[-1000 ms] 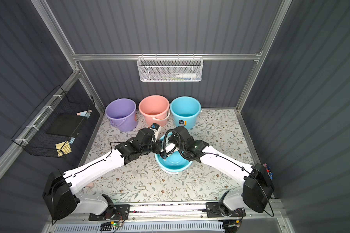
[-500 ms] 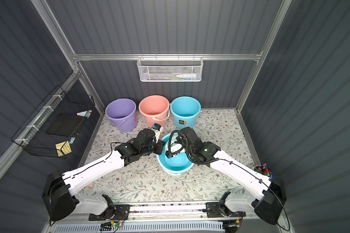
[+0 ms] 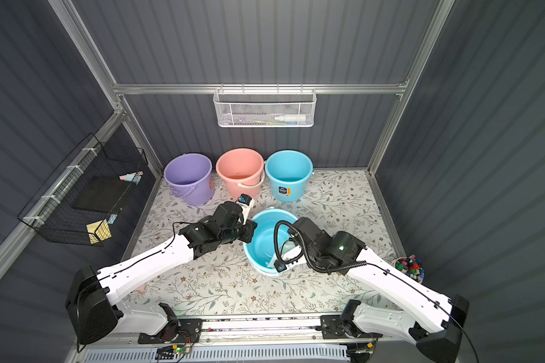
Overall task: Wipe the inside of the bucket with a cloth
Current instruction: Wipe the dirt from the inside of the bucket.
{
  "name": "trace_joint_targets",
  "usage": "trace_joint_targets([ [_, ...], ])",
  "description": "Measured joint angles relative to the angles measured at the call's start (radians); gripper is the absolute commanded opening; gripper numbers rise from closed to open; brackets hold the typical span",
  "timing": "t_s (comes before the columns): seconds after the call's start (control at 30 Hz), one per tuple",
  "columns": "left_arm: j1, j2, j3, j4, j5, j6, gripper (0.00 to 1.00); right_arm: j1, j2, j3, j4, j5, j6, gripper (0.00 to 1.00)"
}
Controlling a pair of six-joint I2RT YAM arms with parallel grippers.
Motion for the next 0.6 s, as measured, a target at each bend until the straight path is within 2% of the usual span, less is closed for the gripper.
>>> trace_joint_targets([
  [0.17, 0.000, 0.000, 0.000, 0.000, 0.000, 0.000, 0.00, 0.013, 0.013, 0.024, -0.043, -0.201, 0.105, 0.00],
  [0.3, 0.000, 0.000, 0.000, 0.000, 0.001, 0.003, 0.00, 0.036, 0.048, 0.002, 0.050, -0.307, 0.171, 0.00],
  [0.47, 0.000, 0.000, 0.000, 0.000, 0.013, 0.007, 0.00, 0.080, 0.118, -0.031, 0.249, -0.343, 0.230, 0.00],
  [0.6, 0.000, 0.000, 0.000, 0.000, 0.026, 0.008, 0.00, 0.090, 0.188, -0.033, 0.417, -0.298, 0.230, 0.00],
])
